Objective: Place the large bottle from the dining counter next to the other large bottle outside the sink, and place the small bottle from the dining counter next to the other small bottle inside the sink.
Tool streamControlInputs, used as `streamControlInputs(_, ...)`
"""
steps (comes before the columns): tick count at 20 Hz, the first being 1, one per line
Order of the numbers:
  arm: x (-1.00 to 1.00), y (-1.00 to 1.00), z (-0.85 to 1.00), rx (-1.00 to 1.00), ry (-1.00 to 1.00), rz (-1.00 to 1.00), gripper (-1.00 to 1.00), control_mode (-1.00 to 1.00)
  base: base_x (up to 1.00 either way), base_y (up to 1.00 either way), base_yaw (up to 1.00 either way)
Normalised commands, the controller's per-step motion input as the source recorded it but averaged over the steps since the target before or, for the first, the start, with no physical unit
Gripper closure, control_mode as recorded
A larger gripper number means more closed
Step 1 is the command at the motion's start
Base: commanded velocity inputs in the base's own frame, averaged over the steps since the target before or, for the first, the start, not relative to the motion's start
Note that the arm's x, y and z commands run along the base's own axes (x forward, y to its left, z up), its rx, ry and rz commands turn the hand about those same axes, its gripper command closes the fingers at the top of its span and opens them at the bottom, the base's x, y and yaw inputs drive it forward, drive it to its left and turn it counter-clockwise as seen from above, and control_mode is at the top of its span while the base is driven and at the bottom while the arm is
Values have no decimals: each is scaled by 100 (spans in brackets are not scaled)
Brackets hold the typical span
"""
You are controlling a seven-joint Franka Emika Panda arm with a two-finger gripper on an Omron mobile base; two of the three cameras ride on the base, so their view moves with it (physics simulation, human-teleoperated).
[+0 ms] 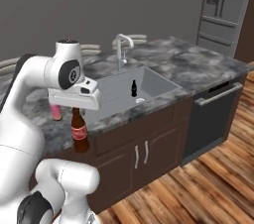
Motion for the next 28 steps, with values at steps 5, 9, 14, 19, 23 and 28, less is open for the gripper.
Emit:
streamControlInputs(5, 0, 0, 0, 0, 0, 0, 100, 100, 58, 5, 0)
streamControlInputs(9, 0, 0, 0, 0, 0, 0, 100, 100, 14, 2, 0)
streamControlInputs(14, 0, 0, 0, 0, 0, 0, 100, 100, 11, 10, 0)
streamControlInputs(19, 18, 21, 0, 0, 0, -2, 100, -100, 3, 3, 0)
streamControlInputs(23, 25, 48, -2, 0, 0, 0, 100, -100, 0, 0, 0)
streamControlInputs(28, 19, 34, -17, 0, 0, 20, 100, -100, 0, 0, 0)
